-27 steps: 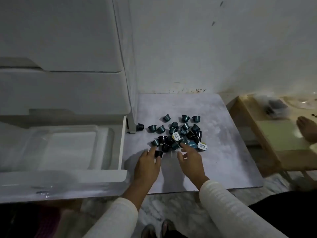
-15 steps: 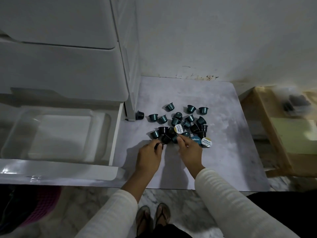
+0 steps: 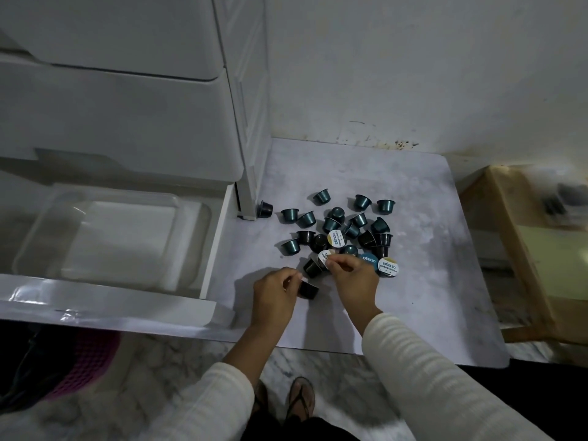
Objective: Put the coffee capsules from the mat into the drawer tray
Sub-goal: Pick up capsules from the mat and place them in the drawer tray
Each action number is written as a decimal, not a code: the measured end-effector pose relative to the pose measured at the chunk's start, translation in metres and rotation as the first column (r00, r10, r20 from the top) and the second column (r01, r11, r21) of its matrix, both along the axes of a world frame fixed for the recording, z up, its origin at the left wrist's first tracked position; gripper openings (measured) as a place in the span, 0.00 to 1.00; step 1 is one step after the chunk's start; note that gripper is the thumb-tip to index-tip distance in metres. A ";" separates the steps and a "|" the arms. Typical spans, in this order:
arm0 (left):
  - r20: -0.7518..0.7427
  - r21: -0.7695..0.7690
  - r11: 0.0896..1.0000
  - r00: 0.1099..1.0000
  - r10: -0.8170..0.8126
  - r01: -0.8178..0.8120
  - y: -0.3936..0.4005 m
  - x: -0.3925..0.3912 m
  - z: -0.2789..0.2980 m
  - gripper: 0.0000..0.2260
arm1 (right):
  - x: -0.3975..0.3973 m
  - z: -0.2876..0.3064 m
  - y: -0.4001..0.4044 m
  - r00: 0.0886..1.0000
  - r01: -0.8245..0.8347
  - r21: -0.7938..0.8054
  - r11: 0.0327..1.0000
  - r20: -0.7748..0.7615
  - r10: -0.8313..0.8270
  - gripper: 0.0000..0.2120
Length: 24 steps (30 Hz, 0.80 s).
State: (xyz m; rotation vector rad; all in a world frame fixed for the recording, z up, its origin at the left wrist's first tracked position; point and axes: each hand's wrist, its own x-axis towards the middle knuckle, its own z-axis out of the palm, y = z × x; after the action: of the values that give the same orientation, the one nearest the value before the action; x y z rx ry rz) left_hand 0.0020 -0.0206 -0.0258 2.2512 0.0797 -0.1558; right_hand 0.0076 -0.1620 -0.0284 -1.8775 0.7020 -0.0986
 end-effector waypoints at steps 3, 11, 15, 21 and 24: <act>0.034 0.015 1.000 0.999 0.006 -0.007 -0.001 -0.002 0.002 0.09 | -0.001 -0.002 -0.001 1.000 0.017 0.028 0.999 0.009 -0.017 0.05; -0.068 0.076 0.965 0.967 -0.244 0.249 -0.014 -0.018 0.003 0.20 | -0.006 -0.006 0.000 0.997 0.071 0.086 0.994 0.005 -0.072 0.03; -0.053 0.078 0.959 0.962 -0.269 0.273 -0.021 -0.018 -0.001 0.16 | -0.012 -0.008 -0.005 0.998 0.063 0.121 0.991 0.011 -0.065 0.05; 0.000 0.007 0.982 0.982 -0.186 0.186 -0.021 -0.022 -0.004 0.11 | -0.018 -0.009 -0.011 0.997 0.069 0.162 0.984 0.008 -0.071 0.06; 0.016 0.009 0.991 0.991 -0.130 0.130 -0.020 -0.022 -0.004 0.12 | -0.020 -0.007 -0.013 0.996 0.087 0.197 0.976 0.003 -0.089 0.06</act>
State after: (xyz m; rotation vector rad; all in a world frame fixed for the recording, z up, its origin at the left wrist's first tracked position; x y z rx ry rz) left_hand -0.0198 -0.0408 -0.0302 2.2657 -0.0760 -0.2068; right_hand -0.0128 -0.1753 -0.0358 -1.6556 0.7594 -0.0928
